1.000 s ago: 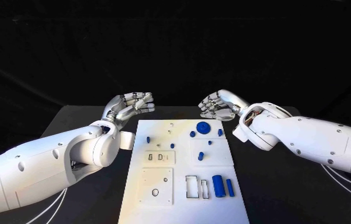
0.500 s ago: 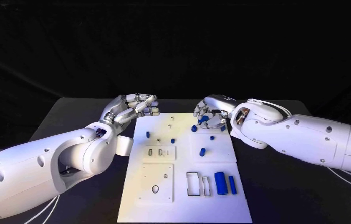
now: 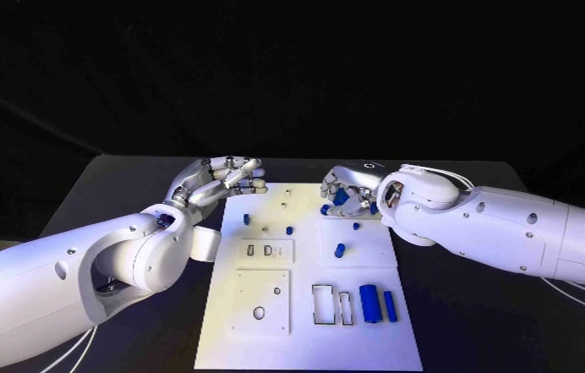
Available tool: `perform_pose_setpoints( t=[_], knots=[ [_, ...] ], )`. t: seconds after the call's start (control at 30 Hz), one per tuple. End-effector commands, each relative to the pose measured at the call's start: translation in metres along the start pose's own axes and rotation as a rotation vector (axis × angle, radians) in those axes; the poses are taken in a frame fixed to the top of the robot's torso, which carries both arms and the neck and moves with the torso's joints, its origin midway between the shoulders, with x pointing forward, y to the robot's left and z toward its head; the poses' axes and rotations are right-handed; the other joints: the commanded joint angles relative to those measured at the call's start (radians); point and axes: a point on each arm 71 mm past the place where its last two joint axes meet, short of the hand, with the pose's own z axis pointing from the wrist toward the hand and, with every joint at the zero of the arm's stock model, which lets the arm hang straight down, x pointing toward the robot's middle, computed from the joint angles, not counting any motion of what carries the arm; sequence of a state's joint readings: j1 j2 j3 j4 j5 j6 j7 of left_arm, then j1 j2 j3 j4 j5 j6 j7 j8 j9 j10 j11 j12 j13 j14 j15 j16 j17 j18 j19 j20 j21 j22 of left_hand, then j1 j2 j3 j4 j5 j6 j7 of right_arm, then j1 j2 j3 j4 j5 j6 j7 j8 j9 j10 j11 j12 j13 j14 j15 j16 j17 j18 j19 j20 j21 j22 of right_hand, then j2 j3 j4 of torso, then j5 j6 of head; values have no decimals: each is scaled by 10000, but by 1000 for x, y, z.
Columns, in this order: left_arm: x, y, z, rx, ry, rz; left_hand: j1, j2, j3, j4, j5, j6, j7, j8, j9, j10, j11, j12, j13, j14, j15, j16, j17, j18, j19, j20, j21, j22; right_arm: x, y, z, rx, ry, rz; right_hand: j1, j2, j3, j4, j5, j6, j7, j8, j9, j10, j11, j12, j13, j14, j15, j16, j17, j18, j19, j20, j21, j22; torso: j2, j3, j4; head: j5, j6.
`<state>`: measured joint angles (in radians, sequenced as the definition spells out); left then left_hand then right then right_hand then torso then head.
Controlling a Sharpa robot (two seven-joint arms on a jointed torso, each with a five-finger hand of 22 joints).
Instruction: Assemble the parts on the task board
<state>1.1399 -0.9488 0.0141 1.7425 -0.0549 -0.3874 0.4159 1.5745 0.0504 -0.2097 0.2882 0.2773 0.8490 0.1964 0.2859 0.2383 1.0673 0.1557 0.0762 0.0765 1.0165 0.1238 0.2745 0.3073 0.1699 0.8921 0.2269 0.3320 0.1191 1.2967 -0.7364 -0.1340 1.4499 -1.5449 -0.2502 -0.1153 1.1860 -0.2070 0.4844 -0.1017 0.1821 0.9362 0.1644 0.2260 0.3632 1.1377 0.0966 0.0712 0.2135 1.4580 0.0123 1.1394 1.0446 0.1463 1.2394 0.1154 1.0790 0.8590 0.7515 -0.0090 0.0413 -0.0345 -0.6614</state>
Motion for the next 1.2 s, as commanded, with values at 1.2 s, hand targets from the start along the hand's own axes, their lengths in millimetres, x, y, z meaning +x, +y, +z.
perform_pose_setpoints(
  t=[1.2],
  knots=[
    [-1, -3, 2, -21, 22, -111, -133, 105, -212, -19, -111, -99, 69, -121, 68, -65, 111, -105, 5, -229, 20, -189, 124, 88, -1, 34, -63, -60, 8, 3, 6, 210, 236, -400, 31, 127, 1128, 426, -25, 616, -243, 171, 561, 569, -176, 183, 255, 545, -113, 2274, 2000, -690, 1259, -61, 2627, 3549, 258, 5, 40, 47, -162]
  ],
)
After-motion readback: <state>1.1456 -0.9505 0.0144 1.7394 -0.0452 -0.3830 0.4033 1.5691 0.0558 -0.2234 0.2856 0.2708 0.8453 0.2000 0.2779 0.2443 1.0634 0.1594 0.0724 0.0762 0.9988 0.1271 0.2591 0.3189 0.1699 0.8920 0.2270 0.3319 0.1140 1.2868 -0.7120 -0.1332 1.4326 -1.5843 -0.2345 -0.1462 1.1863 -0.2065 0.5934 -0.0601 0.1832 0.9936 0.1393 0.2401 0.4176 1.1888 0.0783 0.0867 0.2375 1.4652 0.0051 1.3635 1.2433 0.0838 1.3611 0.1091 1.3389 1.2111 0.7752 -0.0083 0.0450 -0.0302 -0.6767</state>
